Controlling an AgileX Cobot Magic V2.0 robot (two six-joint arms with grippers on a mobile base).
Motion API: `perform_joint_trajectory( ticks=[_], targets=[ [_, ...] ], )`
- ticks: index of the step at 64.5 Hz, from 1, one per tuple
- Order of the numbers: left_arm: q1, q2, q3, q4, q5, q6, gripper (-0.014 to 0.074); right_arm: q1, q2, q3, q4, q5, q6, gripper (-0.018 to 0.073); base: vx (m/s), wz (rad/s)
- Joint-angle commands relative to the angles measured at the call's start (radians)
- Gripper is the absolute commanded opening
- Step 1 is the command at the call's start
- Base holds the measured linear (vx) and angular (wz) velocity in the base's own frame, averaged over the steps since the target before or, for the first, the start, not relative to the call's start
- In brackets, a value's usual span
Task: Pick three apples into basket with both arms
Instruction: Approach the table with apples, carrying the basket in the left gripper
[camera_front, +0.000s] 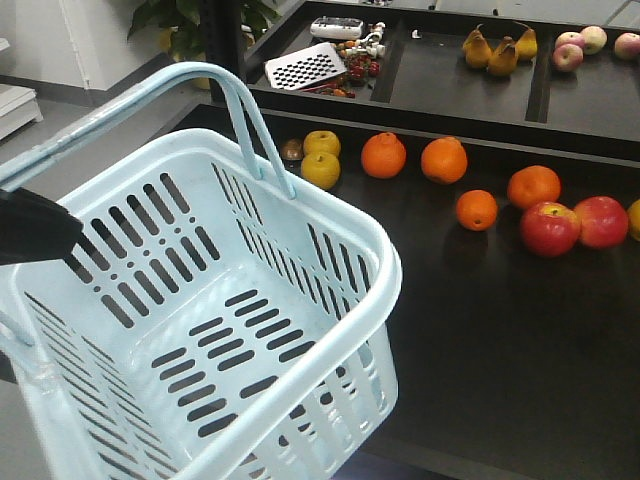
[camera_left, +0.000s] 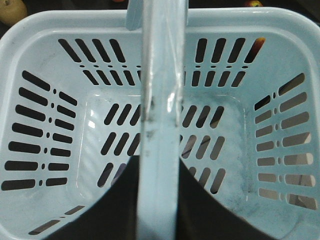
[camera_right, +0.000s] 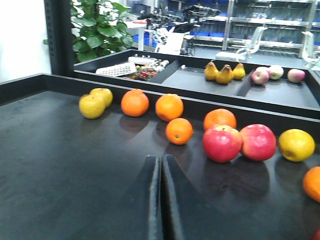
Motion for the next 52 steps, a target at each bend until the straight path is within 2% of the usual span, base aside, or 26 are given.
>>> perform_joint_trajectory(
  ticks=[1, 52],
  targets=[
    [-0.002, -0.014, -0.029, -0.043, -0.05, -0.005, -0.0006, 0.0, -0.013, 0.013, 0.0, -0.078, -0.006, -0.0004, 0.1, -0.18],
    [-0.002, -0.014, -0.029, -0.043, -0.05, -0.005, -0.0006, 0.0, -0.013, 0.013, 0.0, -0.078, -0.006, -0.0004, 0.1, -0.22]
  ],
)
